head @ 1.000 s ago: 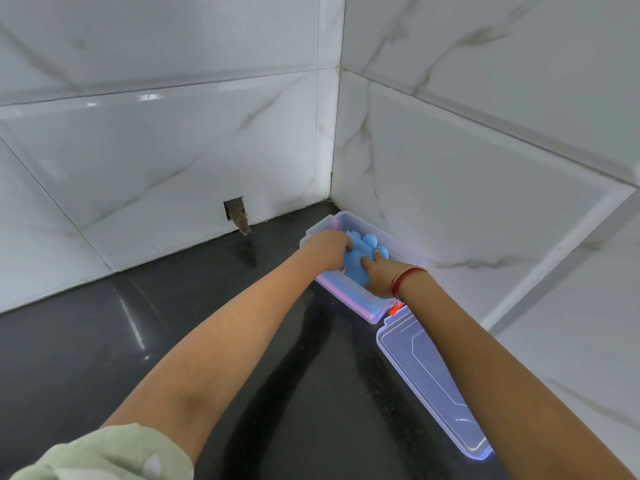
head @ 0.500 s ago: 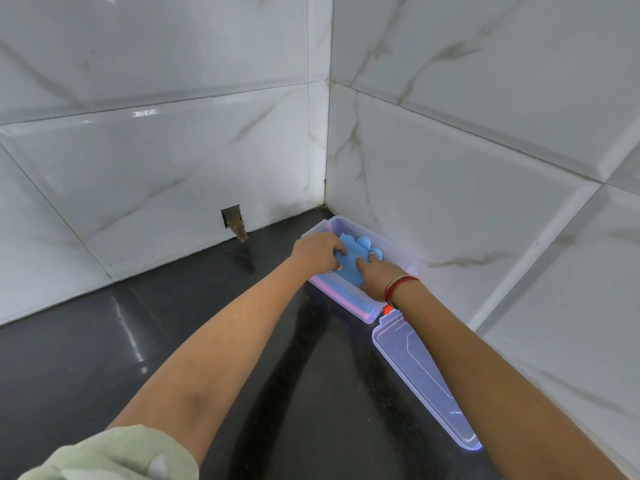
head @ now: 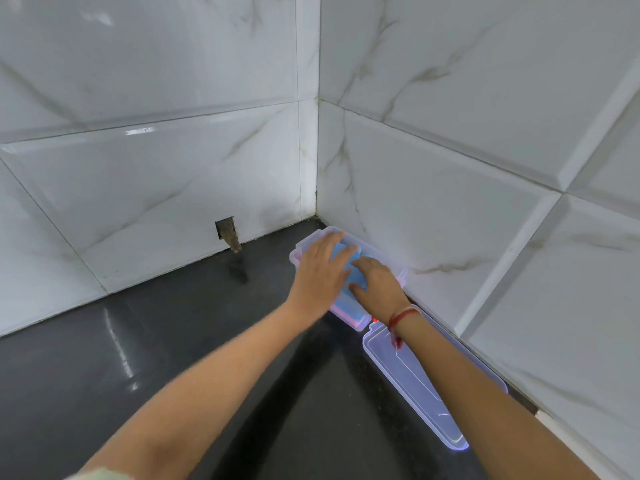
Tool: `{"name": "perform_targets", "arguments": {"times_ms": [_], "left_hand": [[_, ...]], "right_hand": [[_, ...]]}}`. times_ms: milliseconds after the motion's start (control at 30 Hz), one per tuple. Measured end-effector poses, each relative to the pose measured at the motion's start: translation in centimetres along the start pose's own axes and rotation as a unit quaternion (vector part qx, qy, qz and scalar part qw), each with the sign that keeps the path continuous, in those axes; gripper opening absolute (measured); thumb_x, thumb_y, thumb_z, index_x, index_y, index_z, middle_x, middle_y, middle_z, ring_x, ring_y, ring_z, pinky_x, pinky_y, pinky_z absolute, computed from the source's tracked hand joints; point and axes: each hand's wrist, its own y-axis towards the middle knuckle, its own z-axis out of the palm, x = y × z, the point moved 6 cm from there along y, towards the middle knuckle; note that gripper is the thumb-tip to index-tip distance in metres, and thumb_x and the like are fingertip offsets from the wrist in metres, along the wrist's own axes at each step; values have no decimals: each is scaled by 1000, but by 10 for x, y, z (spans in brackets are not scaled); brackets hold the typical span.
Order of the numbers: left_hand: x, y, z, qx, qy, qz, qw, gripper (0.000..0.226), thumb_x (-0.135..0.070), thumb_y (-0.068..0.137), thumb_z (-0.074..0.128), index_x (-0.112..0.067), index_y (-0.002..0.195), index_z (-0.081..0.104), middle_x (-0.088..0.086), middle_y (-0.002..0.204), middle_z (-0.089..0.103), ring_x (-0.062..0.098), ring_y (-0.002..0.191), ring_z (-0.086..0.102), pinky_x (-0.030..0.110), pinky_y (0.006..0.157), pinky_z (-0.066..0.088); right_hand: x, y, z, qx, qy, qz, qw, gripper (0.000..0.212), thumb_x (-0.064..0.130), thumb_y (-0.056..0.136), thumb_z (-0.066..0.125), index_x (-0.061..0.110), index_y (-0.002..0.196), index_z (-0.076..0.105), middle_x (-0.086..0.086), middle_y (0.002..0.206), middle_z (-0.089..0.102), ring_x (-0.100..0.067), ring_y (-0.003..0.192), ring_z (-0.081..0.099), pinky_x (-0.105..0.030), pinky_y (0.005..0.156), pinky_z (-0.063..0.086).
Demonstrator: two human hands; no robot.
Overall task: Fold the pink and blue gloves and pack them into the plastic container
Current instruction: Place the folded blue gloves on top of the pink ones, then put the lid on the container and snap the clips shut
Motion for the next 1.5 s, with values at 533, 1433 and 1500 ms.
{"name": "perform_targets", "arguments": {"times_ms": [533,1433,1500], "left_hand": [[-88,-117,45,143,-8,136,980,9,-31,76,74,-28,82,69,-14,94,69,10,113,60,46,104,37],[56,-114,-93,107,-517,-258,809,40,-41,74,77,-13,93,55,9,86,72,27,77,70,30,64,58],[54,-116,-80,127,-579,-290,752,38,-30,78,72,-14,108,54,7,95,73,25,84,71,28,63,58]], "right_hand": [[-59,-176,6,-48,93,105,989,22,20,87,61,19,109,64,5,107,57,-13,106,54,-19,93,36],[8,-134,-45,-103,538,114,829,17,20,81,67,19,65,70,5,55,64,-8,48,58,-19,46,49],[-6,-115,-43,-135,580,161,787,22,20,85,65,18,63,65,3,56,62,-10,49,55,-20,46,48]]}}
